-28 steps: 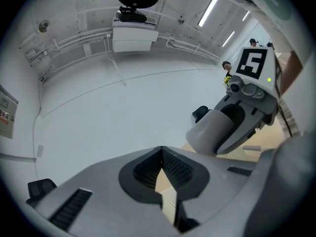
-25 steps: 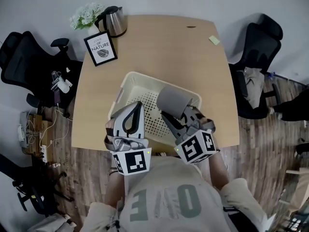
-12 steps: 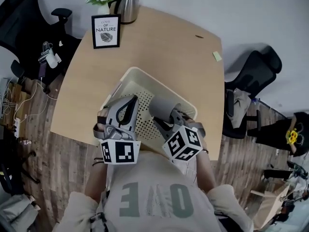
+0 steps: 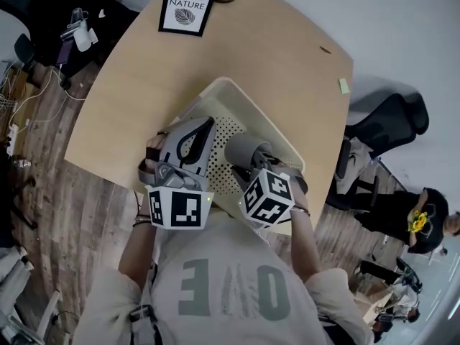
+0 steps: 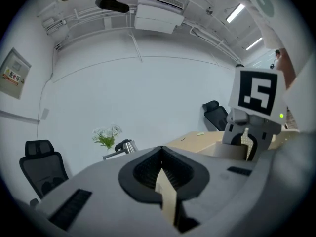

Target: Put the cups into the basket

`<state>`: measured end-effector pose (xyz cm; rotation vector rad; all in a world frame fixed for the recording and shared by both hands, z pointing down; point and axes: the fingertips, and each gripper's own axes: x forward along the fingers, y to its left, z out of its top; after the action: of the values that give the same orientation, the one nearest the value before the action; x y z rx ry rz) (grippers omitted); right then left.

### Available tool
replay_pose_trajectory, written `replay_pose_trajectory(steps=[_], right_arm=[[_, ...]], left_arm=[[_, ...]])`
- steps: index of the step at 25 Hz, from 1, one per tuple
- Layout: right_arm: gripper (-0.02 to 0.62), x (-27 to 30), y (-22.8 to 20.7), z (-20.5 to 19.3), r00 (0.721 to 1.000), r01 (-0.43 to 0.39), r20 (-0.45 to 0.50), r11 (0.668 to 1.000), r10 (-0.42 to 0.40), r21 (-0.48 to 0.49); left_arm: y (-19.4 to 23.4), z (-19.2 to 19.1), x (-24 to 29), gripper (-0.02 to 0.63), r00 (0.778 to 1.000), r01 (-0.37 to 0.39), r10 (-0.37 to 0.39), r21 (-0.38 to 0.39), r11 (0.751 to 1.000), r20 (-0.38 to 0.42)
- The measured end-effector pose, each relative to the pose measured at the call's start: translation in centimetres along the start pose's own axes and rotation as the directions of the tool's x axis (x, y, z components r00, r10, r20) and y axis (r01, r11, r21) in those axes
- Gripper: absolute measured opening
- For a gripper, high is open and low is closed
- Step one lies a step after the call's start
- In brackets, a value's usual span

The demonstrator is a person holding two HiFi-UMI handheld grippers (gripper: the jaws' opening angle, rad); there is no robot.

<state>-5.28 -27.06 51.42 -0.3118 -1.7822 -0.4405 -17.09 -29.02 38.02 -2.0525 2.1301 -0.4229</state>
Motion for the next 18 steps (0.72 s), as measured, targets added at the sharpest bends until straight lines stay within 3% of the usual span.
replay_pose_trajectory(steps=[6,9,18], right_arm=[[0.060,4.2,2.1,-1.6,0.975,-0.132,-0.188,0.990,0.121,-0.046],[0.058,5.7,3.3,-1.6,0.961,-0.173,-0.230,0.983,0.156,-0.056],[0.053,7.6,3.2,-2.1,0.937,-0.177,-0.317,0.981,0.144,-0.077]], left_arm=[[1.8,-0.5,0.0,0.008,0.999,-0.040,0.040,-0.042,0.998,0.012],[1.8,-0.4,0.0,0.008,0.999,-0.039,0.039,0.011,0.999,0.020],[2.9,-1.5,-0.4,0.008,0.999,-0.039,0.040,-0.056,0.998,0.022]])
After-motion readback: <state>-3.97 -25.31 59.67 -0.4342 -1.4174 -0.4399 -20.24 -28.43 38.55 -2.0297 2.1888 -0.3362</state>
